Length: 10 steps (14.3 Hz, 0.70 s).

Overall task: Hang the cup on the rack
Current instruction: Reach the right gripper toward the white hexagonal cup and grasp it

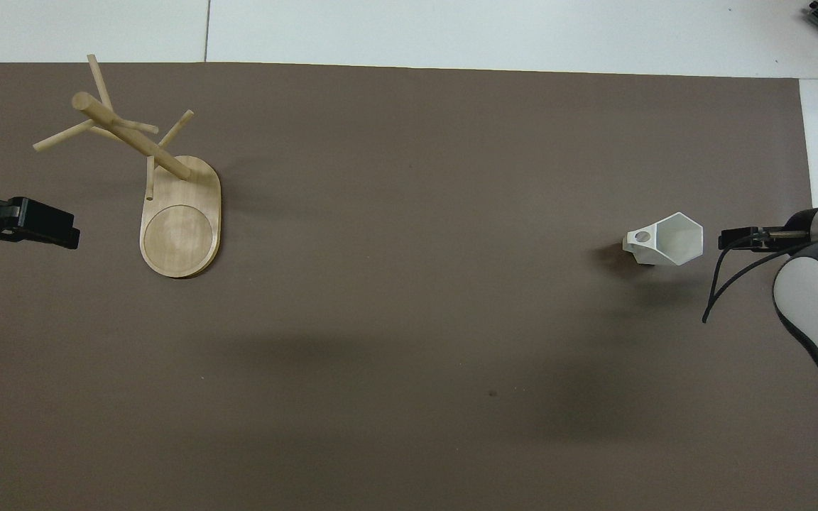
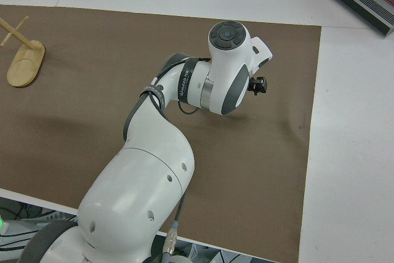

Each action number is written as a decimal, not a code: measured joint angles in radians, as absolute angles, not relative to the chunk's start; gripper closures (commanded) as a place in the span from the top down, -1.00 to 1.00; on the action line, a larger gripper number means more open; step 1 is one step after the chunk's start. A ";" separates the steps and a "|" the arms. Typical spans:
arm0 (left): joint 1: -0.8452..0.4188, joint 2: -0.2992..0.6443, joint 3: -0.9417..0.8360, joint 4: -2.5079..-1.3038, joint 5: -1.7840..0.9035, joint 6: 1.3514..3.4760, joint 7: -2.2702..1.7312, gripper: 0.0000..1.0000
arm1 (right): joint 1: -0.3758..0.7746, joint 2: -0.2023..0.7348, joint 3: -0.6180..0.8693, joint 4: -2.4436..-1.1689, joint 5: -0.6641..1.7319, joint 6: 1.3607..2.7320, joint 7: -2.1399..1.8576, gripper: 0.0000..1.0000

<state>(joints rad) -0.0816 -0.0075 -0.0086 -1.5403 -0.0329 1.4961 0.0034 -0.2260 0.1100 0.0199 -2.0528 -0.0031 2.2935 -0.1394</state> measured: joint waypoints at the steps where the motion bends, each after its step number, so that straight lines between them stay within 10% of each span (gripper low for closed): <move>1: -0.082 -0.008 -0.009 -1.540 -0.033 1.496 0.003 1.00 | -0.217 0.115 0.020 -2.054 -0.003 2.306 -0.123 1.00; 10: -0.082 -0.008 -0.009 -1.540 -0.033 1.496 0.003 1.00 | -0.198 0.175 0.020 -2.075 -0.003 2.414 -0.087 0.96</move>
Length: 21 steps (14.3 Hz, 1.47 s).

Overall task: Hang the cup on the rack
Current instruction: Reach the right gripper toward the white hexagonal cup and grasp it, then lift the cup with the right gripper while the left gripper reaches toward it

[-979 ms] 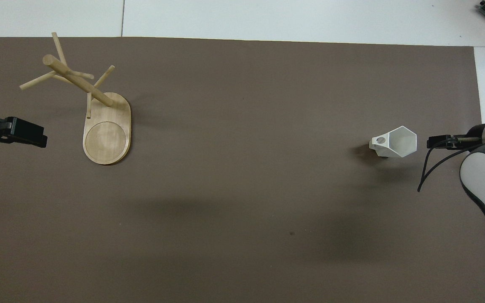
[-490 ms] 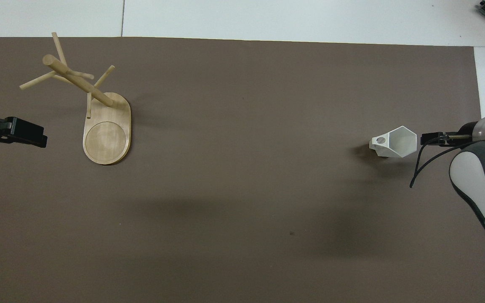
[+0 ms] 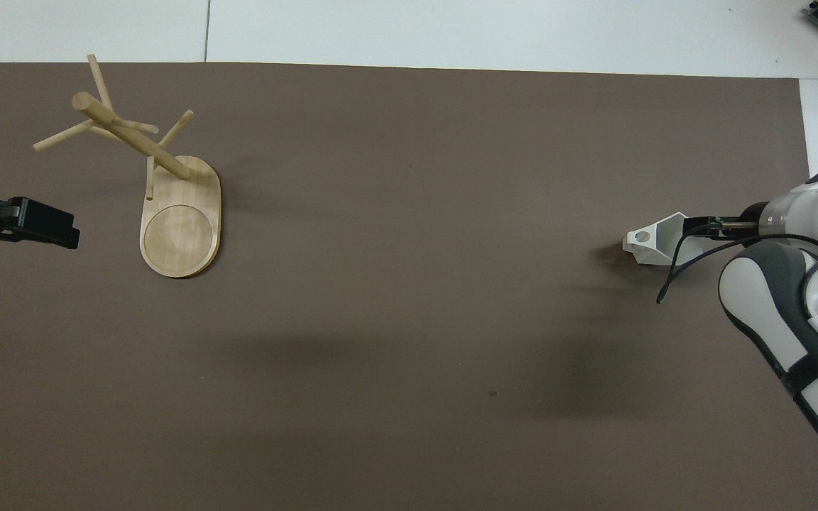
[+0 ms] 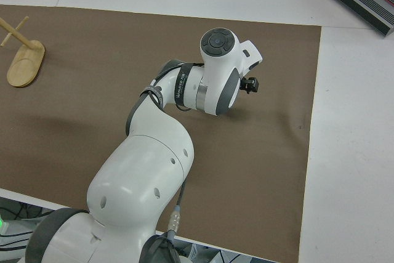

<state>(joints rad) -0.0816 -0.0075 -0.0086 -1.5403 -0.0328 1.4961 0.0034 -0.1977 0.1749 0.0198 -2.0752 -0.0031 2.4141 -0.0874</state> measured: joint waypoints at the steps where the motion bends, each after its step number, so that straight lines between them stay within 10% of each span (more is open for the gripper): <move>1: -0.082 -0.008 -0.009 -1.540 -0.033 1.496 0.003 1.00 | -0.198 0.178 0.020 -2.075 -0.003 2.416 -0.087 0.85; 10: -0.082 -0.008 -0.009 -1.540 -0.033 1.496 0.003 1.00 | -0.198 0.179 0.021 -2.076 -0.002 2.398 -0.087 -1.00; 21: -0.082 -0.008 -0.009 -1.540 -0.033 1.496 0.003 1.00 | -0.195 0.161 0.026 -1.938 0.107 2.142 -0.086 -1.00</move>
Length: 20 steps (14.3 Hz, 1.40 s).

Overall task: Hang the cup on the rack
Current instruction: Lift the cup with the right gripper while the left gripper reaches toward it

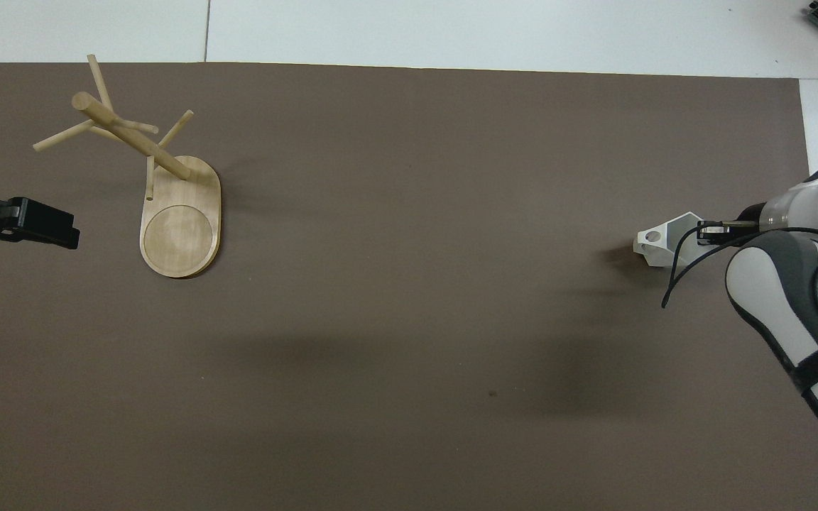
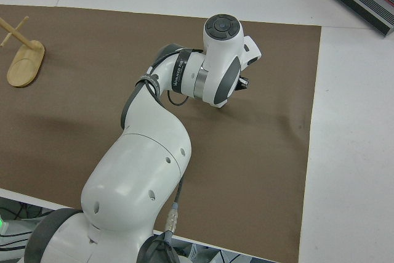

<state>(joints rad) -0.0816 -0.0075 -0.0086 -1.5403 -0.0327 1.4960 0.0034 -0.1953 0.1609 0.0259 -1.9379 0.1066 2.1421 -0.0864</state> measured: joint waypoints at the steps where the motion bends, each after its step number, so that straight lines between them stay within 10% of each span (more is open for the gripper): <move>1: -0.082 -0.008 -0.009 -1.540 -0.033 1.496 0.003 1.00 | -0.195 0.155 0.028 -1.898 0.130 2.096 -0.086 -1.00; 20: -0.089 -0.007 -0.035 -1.551 -0.036 1.579 0.105 1.00 | -0.164 0.096 0.385 -1.724 0.855 1.937 -0.086 -1.00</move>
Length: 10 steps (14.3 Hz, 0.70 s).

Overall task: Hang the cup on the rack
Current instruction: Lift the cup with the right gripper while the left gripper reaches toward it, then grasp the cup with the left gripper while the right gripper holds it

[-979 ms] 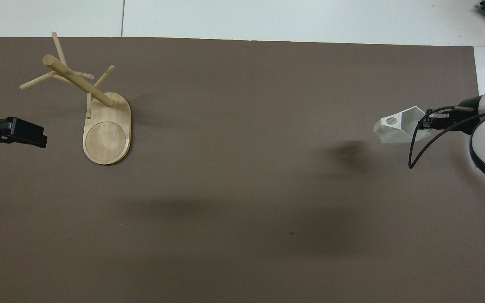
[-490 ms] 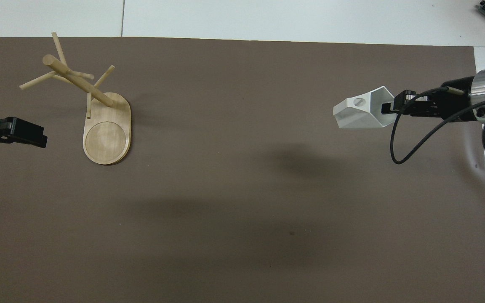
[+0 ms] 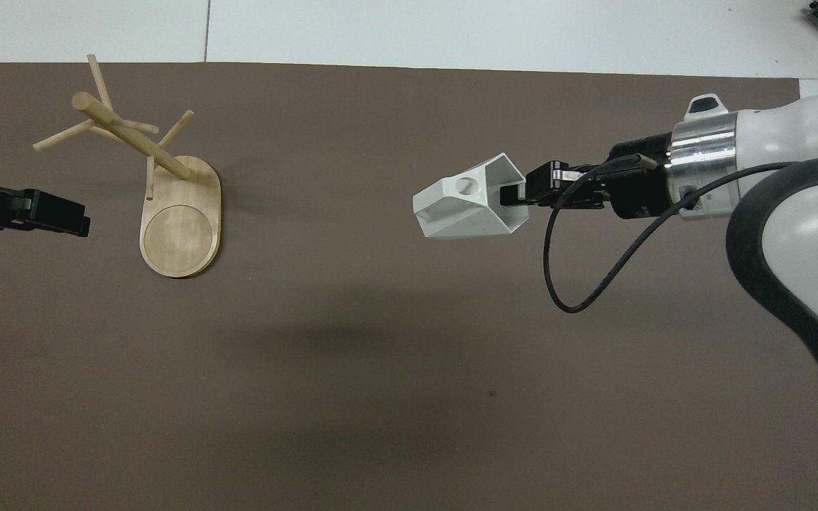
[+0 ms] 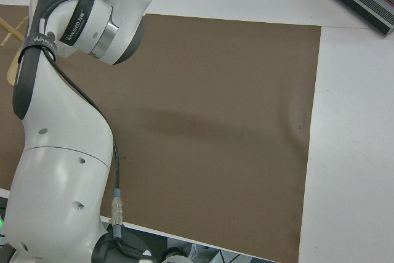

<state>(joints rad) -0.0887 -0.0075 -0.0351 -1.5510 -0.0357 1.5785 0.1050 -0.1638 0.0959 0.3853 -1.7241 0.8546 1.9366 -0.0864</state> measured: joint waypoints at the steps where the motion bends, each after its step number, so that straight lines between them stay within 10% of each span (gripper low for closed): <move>1: -0.093 -0.008 -0.039 -1.554 -0.044 1.592 0.171 1.00 | -0.143 0.096 0.389 -1.725 0.879 1.937 -0.086 -1.00; 10: -0.153 -0.032 -0.046 -1.642 -0.208 1.715 0.724 1.00 | 0.052 0.108 0.393 -1.765 1.049 2.150 -0.026 -1.00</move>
